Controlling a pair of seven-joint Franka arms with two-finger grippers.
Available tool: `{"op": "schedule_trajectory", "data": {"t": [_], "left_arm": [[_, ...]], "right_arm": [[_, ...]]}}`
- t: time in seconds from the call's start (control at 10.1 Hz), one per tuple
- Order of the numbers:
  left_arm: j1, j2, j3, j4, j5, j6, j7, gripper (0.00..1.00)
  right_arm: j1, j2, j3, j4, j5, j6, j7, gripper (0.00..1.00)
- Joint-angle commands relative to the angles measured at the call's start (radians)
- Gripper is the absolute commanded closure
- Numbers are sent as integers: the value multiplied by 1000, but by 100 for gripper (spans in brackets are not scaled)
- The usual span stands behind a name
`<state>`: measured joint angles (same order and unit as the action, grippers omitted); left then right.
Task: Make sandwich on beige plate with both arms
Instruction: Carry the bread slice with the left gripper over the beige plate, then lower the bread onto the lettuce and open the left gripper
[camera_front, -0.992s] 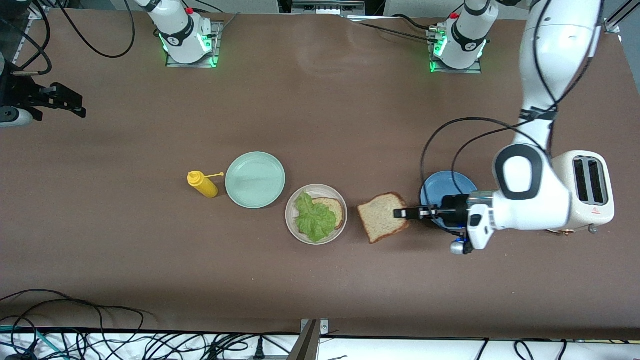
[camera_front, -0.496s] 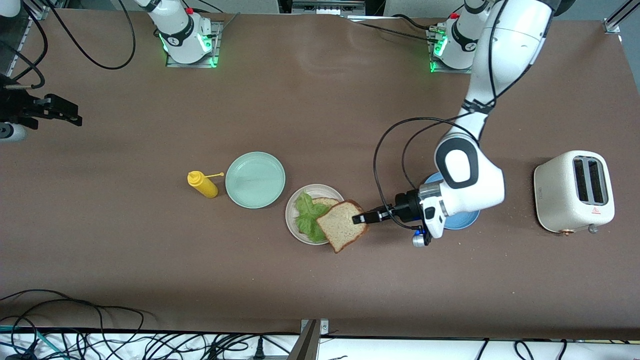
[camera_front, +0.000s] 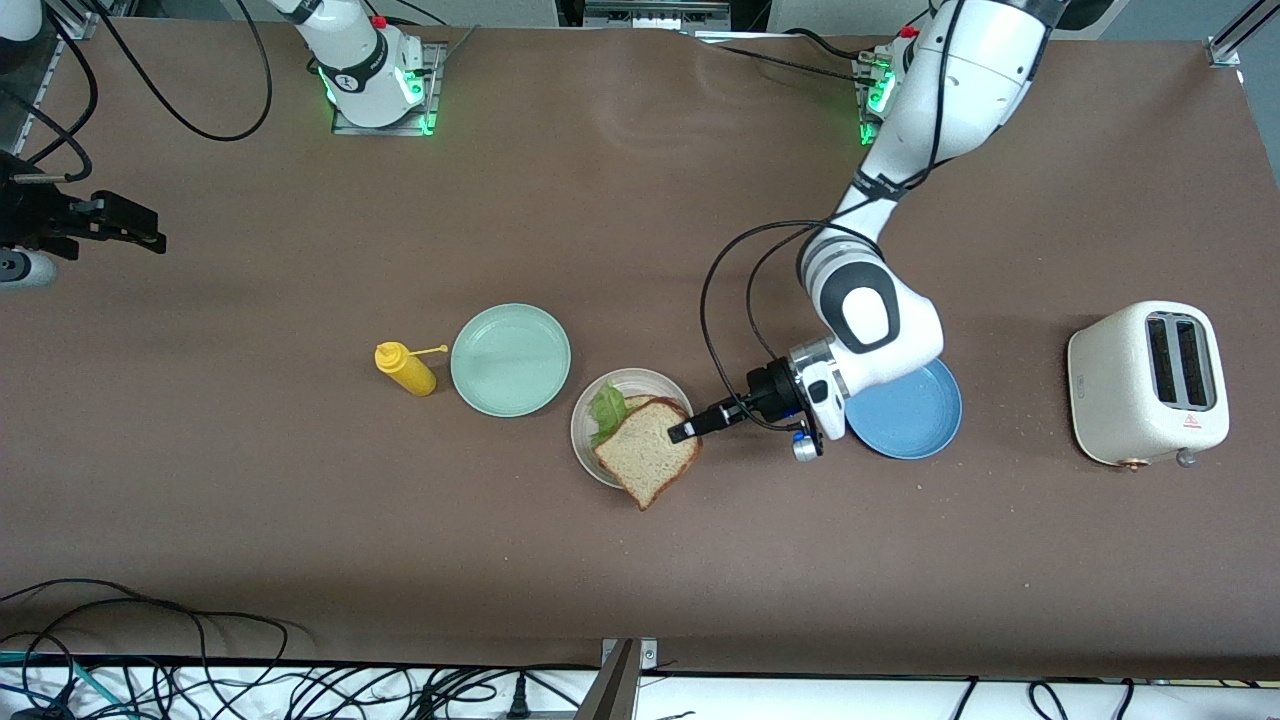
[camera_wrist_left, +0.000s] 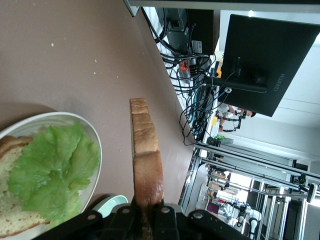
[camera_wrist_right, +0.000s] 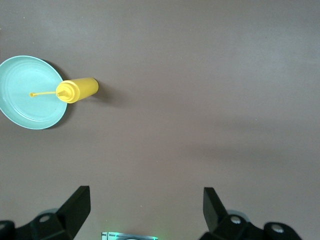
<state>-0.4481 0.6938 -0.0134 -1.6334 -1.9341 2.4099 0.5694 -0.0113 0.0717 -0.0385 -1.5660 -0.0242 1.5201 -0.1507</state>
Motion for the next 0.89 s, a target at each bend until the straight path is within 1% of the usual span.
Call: {"op": "schedule_trajectory", "data": {"t": [0.0, 0.2, 0.4, 0.79], "left_arm": [[-32, -16, -5, -48, -120, 24, 125, 100], [-35, -8, -10, -83, -132, 23, 193, 100], [-35, 15, -10, -83, -132, 23, 236, 100], [-35, 38, -22, -74, -132, 24, 245, 100]], "right_arm": [[-10, -6, 9, 7, 7, -9, 16, 0], [-10, -6, 9, 11, 7, -9, 14, 0], [-10, -6, 9, 11, 10, -11, 14, 0], [-12, -4, 3, 11, 18, -21, 3, 0]]}}
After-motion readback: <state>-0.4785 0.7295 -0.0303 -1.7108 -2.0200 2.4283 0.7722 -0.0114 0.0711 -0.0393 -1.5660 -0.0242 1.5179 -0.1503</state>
